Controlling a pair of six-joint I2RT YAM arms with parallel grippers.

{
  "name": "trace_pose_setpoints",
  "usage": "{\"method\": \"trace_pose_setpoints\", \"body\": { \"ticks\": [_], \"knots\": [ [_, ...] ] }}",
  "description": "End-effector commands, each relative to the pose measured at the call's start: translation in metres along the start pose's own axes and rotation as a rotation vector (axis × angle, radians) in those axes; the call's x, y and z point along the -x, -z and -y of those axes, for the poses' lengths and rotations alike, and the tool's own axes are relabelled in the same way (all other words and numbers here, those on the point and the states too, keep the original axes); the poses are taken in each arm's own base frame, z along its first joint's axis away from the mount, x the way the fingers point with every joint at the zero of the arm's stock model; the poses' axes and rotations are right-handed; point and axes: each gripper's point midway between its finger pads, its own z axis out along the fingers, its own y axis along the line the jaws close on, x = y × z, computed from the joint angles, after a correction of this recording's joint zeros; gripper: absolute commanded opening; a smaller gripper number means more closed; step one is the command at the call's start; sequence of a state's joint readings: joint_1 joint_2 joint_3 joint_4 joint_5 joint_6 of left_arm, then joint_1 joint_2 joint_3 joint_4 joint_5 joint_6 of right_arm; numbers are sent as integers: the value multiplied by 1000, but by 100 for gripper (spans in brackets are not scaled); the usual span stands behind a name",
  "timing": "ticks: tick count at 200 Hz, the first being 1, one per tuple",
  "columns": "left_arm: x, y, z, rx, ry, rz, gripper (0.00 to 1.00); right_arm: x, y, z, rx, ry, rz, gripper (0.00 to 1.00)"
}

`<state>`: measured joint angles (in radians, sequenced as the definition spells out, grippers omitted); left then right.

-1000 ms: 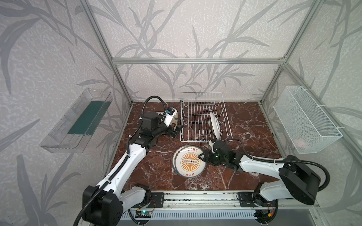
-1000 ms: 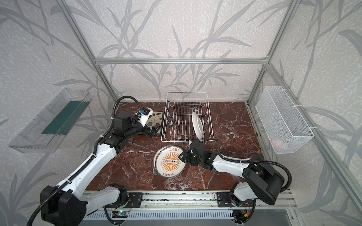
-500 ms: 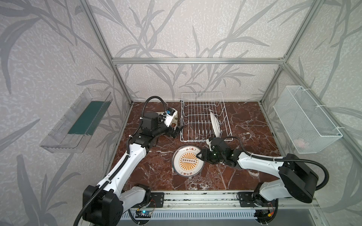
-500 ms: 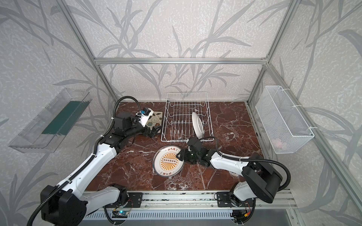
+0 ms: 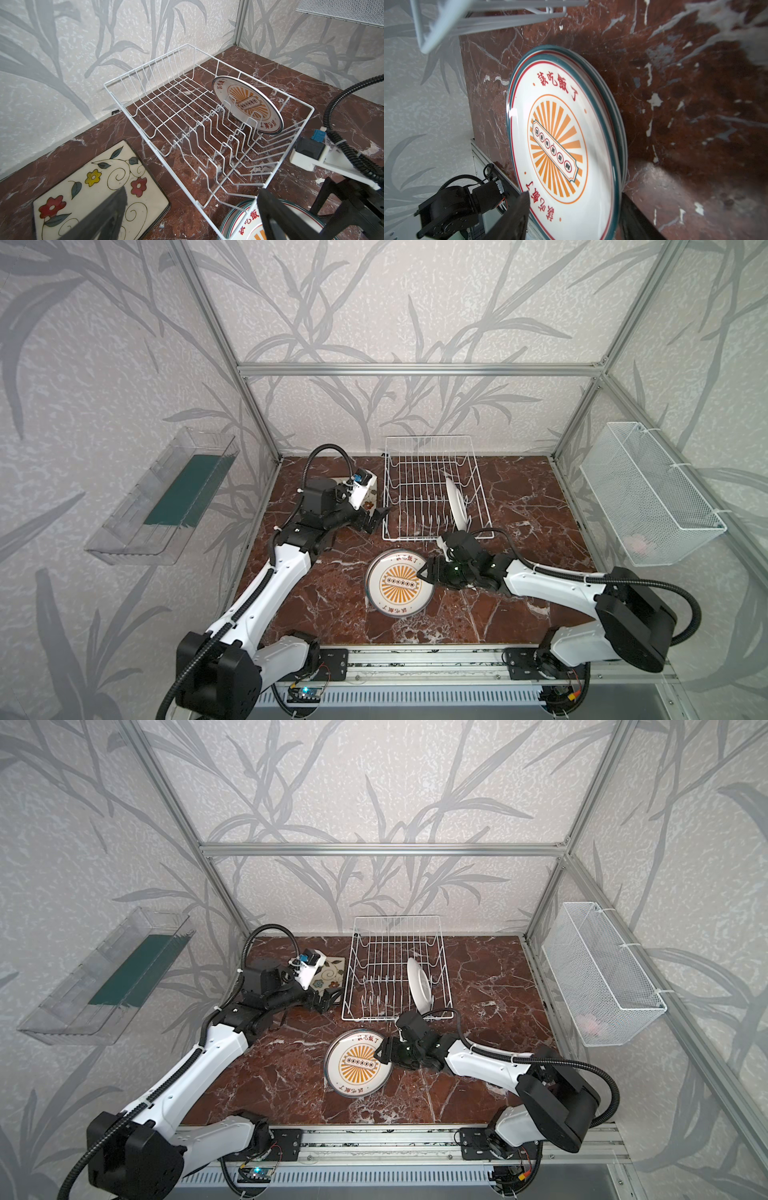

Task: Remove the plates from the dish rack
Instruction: 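Lower the plate onto the plate stack with the right gripper, then open the right gripper and withdraw it from the stack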

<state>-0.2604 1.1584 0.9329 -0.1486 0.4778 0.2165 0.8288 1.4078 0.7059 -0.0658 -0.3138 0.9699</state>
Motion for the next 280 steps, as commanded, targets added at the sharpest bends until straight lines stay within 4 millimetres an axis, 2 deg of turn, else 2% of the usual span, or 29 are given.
{"method": "trace_pose_setpoints", "body": {
  "ticks": [1, 85, 121, 135, 159, 192, 211, 242, 264, 280],
  "knots": [
    [19, 3, 0, -12, 2, 40, 99, 3, 12, -6, -14, 57, 17, 70],
    [15, 1, -1, -8, 3, 24, 99, -2, -9, -16, 37, 47, -64, 70],
    [22, 2, -1, -10, 18, 45, 99, 4, 5, -26, 59, 134, -22, 69],
    [30, 4, -9, 35, 46, 61, 99, 6, 15, -26, 48, 186, 10, 70],
    [47, 8, -19, 78, 117, 77, 99, 10, 37, -32, 42, 289, 61, 70],
    [85, 12, -4, 16, 193, 149, 99, 28, 78, -31, -29, 470, 227, 74],
    [99, 8, 2, 13, 213, 136, 99, 45, 112, -25, -98, 550, 373, 83],
    [104, -10, 7, 62, 254, 86, 98, 71, 174, -17, -179, 606, 577, 100],
    [104, -29, 24, 4, 321, 60, 97, 90, 216, -4, -283, 615, 673, 99],
    [102, -47, 40, -59, 386, 8, 96, 100, 238, 5, -327, 585, 705, 99]
  ]
}}
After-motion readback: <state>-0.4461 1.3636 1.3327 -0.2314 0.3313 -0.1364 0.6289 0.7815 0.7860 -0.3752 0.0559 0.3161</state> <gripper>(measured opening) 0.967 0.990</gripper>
